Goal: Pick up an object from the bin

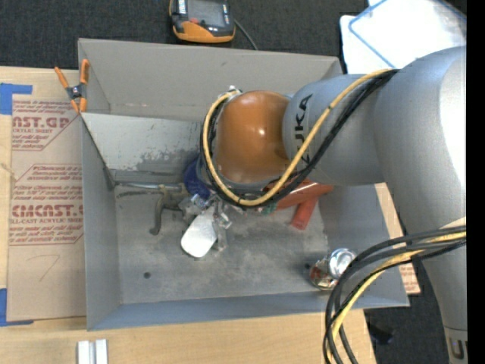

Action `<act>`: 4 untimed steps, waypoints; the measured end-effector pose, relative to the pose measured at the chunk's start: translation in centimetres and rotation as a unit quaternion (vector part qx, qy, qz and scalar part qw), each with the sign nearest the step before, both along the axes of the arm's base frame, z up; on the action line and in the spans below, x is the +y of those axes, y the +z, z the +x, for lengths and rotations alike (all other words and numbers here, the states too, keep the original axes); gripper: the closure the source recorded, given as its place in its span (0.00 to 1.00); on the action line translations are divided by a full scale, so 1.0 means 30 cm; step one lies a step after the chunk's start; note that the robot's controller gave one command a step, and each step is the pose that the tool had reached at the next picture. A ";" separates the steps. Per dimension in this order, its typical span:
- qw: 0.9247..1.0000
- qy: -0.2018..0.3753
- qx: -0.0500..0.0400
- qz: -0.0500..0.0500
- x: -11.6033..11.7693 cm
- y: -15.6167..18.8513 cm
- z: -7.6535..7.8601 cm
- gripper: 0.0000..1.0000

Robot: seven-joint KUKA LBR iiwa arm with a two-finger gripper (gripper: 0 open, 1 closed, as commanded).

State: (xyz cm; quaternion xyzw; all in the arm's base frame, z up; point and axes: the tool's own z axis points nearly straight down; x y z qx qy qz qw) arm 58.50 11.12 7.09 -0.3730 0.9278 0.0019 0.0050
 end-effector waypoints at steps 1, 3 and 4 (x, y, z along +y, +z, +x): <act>1.000 0.000 0.000 0.000 0.000 0.000 0.000 1.00; 1.000 0.000 0.003 0.000 0.003 0.186 -0.007 1.00; 1.000 -0.001 0.003 0.000 0.004 0.288 -0.009 1.00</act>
Offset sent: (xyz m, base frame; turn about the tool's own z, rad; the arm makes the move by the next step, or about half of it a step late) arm 0.0000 0.0000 0.0624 -0.0005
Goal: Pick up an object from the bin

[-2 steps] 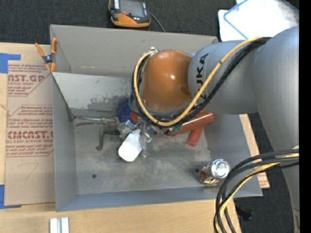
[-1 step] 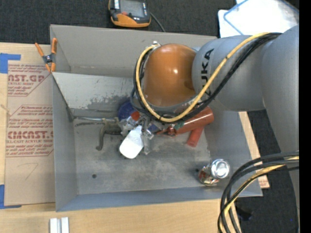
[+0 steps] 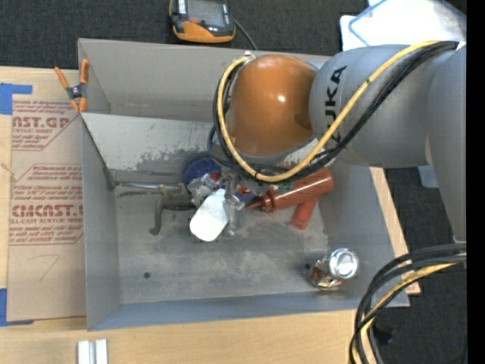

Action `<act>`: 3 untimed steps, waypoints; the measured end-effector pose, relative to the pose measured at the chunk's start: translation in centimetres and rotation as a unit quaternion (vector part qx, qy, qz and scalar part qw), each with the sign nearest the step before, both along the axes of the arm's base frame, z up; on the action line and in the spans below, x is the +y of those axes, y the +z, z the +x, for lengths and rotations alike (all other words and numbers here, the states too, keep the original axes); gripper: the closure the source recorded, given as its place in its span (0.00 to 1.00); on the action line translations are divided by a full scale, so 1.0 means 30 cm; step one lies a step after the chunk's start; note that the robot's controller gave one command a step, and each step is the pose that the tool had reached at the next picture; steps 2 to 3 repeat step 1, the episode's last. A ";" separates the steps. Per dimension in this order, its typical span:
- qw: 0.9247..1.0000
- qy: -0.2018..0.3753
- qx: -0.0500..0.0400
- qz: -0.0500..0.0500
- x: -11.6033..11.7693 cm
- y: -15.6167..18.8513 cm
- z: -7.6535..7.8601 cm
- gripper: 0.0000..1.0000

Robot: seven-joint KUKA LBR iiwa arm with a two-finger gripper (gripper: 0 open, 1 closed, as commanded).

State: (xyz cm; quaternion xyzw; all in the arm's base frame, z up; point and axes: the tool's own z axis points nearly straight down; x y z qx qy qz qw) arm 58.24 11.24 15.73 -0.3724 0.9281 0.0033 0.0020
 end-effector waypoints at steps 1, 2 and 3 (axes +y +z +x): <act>1.000 -0.001 -0.002 0.001 0.004 0.067 0.002 1.00; 1.000 -0.001 -0.002 0.001 0.004 0.067 0.002 1.00; 1.000 -0.001 -0.002 0.001 0.004 0.067 0.002 1.00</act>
Offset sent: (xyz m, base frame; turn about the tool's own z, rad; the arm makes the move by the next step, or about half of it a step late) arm 0.0009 0.0008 0.0206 0.0007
